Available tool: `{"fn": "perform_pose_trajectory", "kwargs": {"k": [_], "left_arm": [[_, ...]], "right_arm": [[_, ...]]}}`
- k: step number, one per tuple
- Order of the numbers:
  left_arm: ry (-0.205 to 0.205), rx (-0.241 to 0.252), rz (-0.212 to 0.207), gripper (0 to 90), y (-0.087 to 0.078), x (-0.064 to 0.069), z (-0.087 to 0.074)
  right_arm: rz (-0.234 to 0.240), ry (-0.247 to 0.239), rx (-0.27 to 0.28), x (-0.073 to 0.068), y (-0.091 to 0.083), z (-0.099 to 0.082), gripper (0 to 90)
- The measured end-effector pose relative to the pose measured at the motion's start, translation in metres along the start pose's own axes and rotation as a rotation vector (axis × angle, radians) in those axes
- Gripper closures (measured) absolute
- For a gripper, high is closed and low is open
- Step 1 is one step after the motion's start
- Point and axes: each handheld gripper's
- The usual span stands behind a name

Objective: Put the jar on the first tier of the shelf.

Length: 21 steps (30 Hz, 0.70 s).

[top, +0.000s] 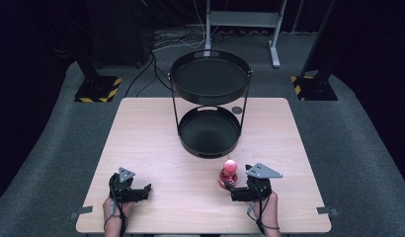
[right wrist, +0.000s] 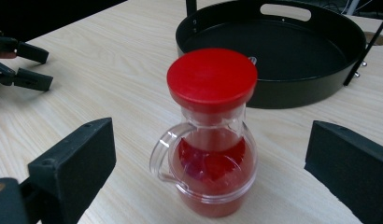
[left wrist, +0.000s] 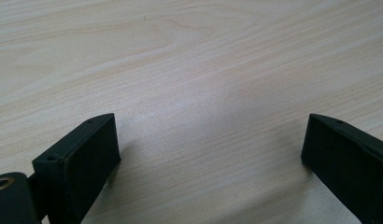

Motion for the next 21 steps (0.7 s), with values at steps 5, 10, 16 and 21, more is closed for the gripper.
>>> {"fn": "perform_pose_trajectory", "kwargs": {"k": [5,10,16,21], "left_arm": [[0.000,0.000,0.000,3.6,0.000,0.000,0.000],[0.000,-0.001,-0.001,3.6,0.000,0.000,0.000],[0.000,-0.001,-0.001,3.6,0.000,0.000,0.000],[0.000,-0.001,-0.001,3.6,0.000,0.000,0.000]], "right_arm": [[-0.003,-0.004,0.000,-0.001,0.007,0.004,0.9],[-0.013,0.001,0.003,0.001,0.013,0.007,0.9],[-0.016,0.003,0.008,0.002,0.020,0.009,0.5],[-0.024,-0.001,0.035,0.002,0.024,0.011,9.1]]}}
Point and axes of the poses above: each handheld gripper's, and its own axes: y roughly forward along the jaws, z roughly out of its top, x roughly to its right, and after that the axes turned 4 degrees about -y, right-handed
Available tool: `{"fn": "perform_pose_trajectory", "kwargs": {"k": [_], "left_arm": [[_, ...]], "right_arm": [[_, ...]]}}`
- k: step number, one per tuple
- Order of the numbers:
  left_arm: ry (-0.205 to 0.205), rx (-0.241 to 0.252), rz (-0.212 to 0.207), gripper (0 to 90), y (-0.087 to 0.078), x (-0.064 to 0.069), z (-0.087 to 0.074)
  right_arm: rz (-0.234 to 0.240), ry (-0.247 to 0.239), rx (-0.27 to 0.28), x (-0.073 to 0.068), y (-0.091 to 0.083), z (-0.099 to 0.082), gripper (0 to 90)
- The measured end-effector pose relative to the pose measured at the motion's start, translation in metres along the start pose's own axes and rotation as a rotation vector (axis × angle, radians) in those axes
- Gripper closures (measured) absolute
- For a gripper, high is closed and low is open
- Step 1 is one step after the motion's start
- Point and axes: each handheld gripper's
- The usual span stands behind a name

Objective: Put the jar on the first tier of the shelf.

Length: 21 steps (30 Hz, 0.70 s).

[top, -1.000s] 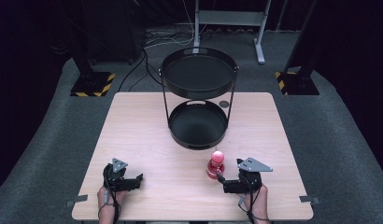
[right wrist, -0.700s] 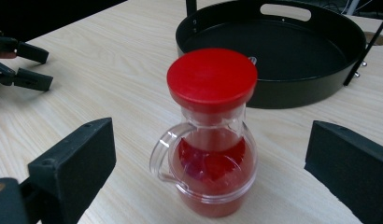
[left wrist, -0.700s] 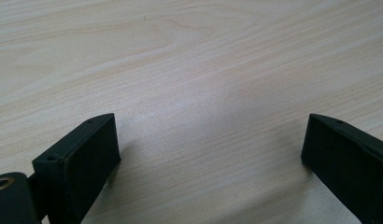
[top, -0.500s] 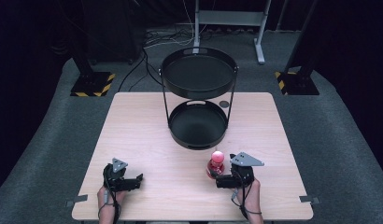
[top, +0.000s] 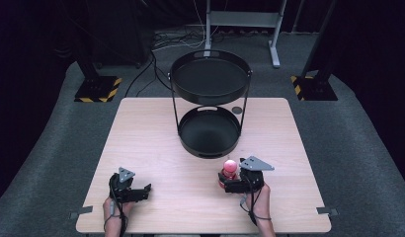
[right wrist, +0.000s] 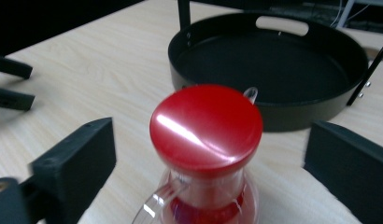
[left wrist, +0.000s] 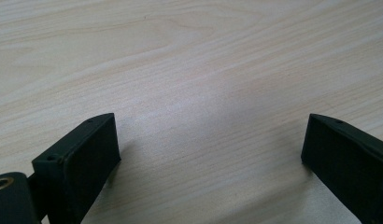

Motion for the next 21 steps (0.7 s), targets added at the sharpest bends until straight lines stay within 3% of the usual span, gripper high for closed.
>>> {"fn": "perform_pose_trajectory", "kwargs": {"k": [4,8,17,21], "left_arm": [[0.000,0.000,0.000,3.6,0.0000,0.0000,0.0000],[0.000,0.000,0.000,3.6,0.0000,0.0000,0.0000],[0.000,0.000,0.000,3.6,0.0000,0.0000,0.0000],[0.000,0.000,0.000,3.6,0.0000,0.0000,0.0000]], "right_arm": [[0.016,-0.007,0.038,-0.0010,-0.0012,0.0007,24.7],[-0.019,-0.006,0.054,-0.0032,-0.0037,0.0009,35.8],[0.010,0.005,0.051,-0.0017,-0.0058,-0.0004,47.4],[0.014,-0.006,0.050,-0.0028,-0.0057,0.0006,48.0]]}}
Point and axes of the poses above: each handheld gripper's, and its own axes: y roughly forward along the jaws, z roughly out of its top, x roughly to its right, and after that the axes turned 4 degrees about -y, right-handed
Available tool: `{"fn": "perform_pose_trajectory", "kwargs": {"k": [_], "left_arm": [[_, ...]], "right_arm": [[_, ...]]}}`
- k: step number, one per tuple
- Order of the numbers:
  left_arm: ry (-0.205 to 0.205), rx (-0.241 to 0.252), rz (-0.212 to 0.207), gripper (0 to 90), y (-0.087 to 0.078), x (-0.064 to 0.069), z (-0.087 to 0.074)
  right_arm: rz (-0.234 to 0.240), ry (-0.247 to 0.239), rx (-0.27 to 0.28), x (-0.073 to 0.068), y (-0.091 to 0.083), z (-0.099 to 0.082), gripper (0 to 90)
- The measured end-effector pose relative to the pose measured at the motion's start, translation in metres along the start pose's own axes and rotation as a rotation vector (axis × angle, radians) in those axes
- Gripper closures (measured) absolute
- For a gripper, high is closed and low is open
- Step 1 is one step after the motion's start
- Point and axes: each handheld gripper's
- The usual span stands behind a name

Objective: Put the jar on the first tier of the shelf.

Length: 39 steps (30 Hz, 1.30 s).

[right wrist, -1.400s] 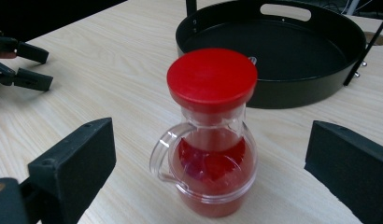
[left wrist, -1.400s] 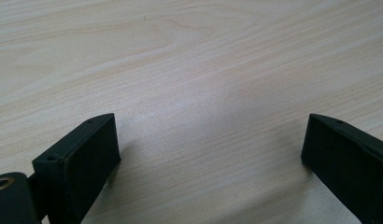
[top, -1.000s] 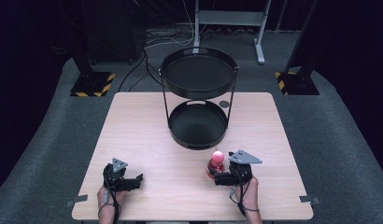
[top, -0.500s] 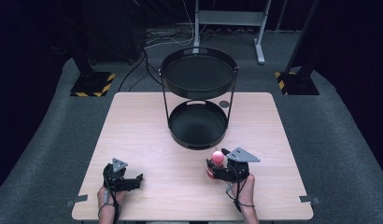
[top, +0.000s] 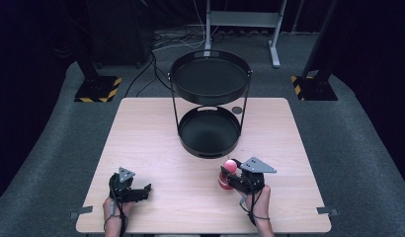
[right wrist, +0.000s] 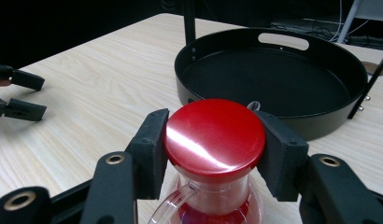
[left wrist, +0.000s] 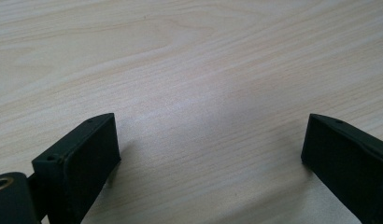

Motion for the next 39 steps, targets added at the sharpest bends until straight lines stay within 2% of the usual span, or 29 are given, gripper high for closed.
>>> {"fn": "perform_pose_trajectory", "kwargs": {"k": [5,16,39], "left_arm": [[0.000,0.000,0.000,3.6,0.000,0.000,0.000],[0.000,0.000,0.000,3.6,0.000,0.000,0.000],[0.000,0.001,0.000,3.7,0.000,0.000,0.000]], "right_arm": [[0.011,-0.006,0.008,-0.001,-0.001,0.001,48.2],[0.002,-0.013,0.016,0.000,-0.004,0.008,48.1],[0.001,-0.030,0.013,0.006,0.001,0.018,48.1]]}}
Point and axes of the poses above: each handheld gripper's, and its own axes: y roughly forward along the jaws, z roughly out of its top, x roughly to its right, and after that the axes turned 4 degrees about -y, right-handed
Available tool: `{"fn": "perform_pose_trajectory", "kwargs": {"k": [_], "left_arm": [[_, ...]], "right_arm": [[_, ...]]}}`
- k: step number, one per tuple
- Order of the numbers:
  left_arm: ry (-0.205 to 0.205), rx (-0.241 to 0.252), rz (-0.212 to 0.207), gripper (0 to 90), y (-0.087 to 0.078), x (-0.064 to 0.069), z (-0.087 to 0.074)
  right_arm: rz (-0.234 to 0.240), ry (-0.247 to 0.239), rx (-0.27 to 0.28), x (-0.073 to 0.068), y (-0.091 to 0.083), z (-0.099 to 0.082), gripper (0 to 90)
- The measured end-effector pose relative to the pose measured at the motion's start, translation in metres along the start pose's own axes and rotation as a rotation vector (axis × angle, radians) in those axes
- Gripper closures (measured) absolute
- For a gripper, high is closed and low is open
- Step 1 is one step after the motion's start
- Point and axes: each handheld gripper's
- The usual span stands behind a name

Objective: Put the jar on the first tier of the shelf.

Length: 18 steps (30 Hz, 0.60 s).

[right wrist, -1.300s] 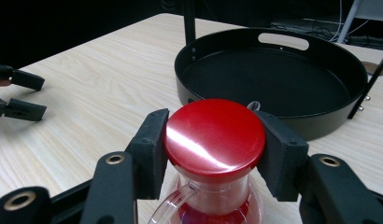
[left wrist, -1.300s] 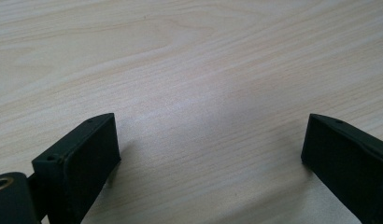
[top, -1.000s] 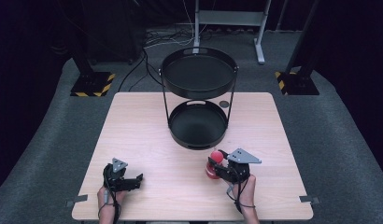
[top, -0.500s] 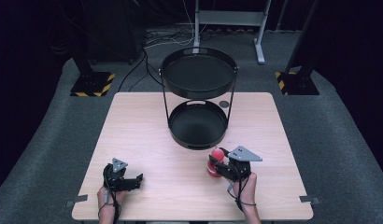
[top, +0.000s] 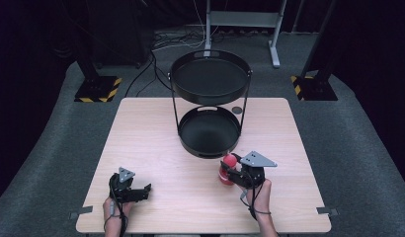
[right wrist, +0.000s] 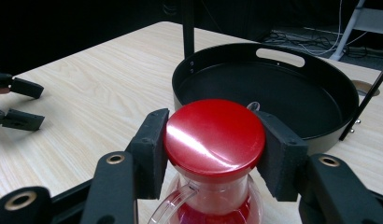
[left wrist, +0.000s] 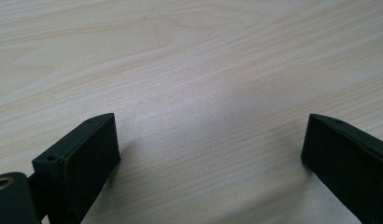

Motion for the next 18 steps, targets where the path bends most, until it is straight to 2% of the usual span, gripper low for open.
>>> {"fn": "perform_pose_trajectory", "kwargs": {"k": [18], "left_arm": [[-0.005,-0.005,-0.001,2.5,0.000,-0.001,0.000]], "right_arm": [[0.005,-0.011,-0.005,0.003,0.009,0.013,48.1]]}}
Point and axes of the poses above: each handheld gripper's, and its own axes: y roughly forward along the jaws, z roughly out of its top, x roughly to its right, and after that the axes turned 4 degrees about -y, right-handed
